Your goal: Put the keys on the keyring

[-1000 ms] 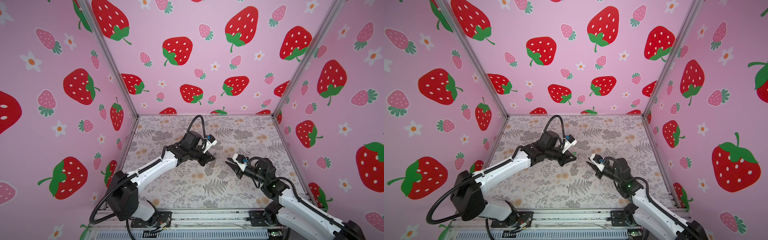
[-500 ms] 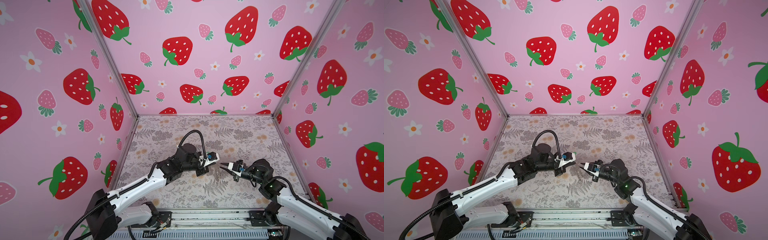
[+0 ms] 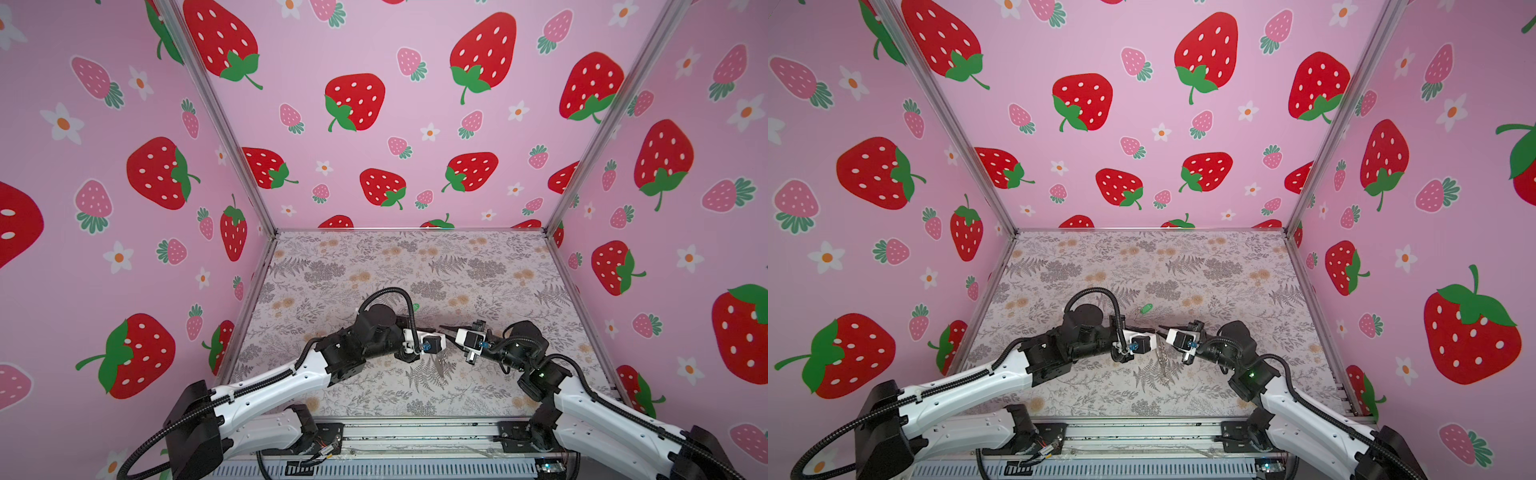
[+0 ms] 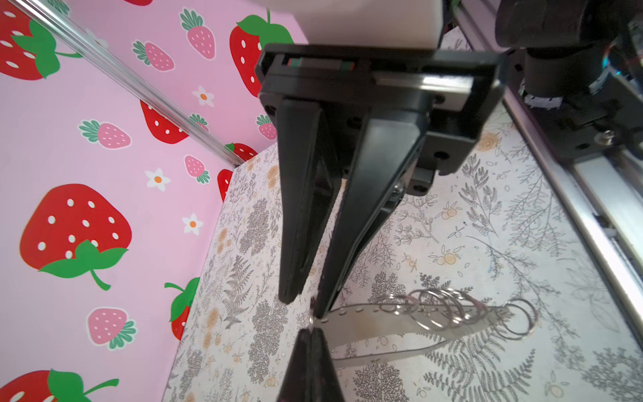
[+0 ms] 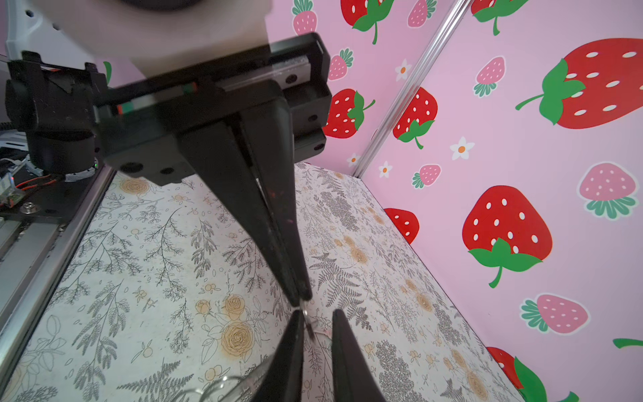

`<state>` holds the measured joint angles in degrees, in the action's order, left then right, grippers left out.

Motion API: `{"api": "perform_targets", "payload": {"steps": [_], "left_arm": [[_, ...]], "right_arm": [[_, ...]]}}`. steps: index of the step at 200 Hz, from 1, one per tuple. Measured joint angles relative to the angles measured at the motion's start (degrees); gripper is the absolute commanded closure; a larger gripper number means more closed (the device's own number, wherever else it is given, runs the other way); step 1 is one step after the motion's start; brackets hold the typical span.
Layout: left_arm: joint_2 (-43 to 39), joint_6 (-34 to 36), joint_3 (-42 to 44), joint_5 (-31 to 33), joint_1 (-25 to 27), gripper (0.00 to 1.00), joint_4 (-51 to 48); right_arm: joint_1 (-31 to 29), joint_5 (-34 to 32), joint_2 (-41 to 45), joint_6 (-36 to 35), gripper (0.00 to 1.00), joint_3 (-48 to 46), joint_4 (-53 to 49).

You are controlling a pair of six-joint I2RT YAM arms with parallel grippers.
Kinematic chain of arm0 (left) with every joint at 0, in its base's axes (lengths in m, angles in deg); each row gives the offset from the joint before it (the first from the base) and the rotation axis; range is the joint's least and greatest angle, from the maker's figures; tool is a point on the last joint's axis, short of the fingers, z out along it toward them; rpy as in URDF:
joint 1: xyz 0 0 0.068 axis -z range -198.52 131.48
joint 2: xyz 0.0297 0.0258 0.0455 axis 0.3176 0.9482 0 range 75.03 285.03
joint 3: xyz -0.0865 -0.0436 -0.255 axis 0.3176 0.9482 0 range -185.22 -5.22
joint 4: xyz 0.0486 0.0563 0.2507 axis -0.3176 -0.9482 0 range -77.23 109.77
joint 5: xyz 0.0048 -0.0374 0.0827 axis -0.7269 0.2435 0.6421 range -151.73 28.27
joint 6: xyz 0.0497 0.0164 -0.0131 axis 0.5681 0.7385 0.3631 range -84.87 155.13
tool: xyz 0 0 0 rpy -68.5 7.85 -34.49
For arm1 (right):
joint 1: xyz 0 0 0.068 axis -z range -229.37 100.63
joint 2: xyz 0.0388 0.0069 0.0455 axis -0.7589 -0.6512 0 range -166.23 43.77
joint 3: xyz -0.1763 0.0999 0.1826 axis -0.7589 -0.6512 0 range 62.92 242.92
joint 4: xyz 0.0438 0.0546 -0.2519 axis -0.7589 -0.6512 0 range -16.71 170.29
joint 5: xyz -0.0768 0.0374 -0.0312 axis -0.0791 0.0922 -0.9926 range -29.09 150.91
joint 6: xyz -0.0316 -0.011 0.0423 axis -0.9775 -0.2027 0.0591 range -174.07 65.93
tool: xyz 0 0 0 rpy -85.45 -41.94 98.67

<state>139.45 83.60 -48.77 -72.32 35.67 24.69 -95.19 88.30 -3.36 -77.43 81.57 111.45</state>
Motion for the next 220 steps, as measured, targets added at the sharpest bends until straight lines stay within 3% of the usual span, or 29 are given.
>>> {"api": "perform_targets", "payload": {"steps": [59,83,129,141,154,220], "left_arm": [[-0.7,3.7,0.0,0.5,0.8,1.0,1.2],[-0.9,4.2,0.0,0.0,0.8,1.0,1.1],[-0.9,4.2,0.0,-0.6,0.8,1.0,1.1],[-0.9,4.2,0.0,-0.6,0.8,0.79,1.1],[-1.0,3.7,0.0,-0.4,0.8,0.67,0.8],[-10.3,-4.7,4.4,-0.6,-3.6,0.64,-0.5]], "right_arm": [[0.0,-1.1,0.3,-1.2,0.86,-0.1,-0.6],[0.0,-1.3,0.9,-2.2,0.94,-0.1,-0.8],[-0.2,-1.3,1.9,-3.5,1.0,-0.4,-1.8],[-0.2,-1.3,2.1,-3.8,1.0,-0.4,-2.0],[-0.2,-1.5,2.4,-3.8,1.0,-0.5,-2.0],[-0.2,-2.3,5.0,-5.3,1.0,-5.1,1.8]]}}
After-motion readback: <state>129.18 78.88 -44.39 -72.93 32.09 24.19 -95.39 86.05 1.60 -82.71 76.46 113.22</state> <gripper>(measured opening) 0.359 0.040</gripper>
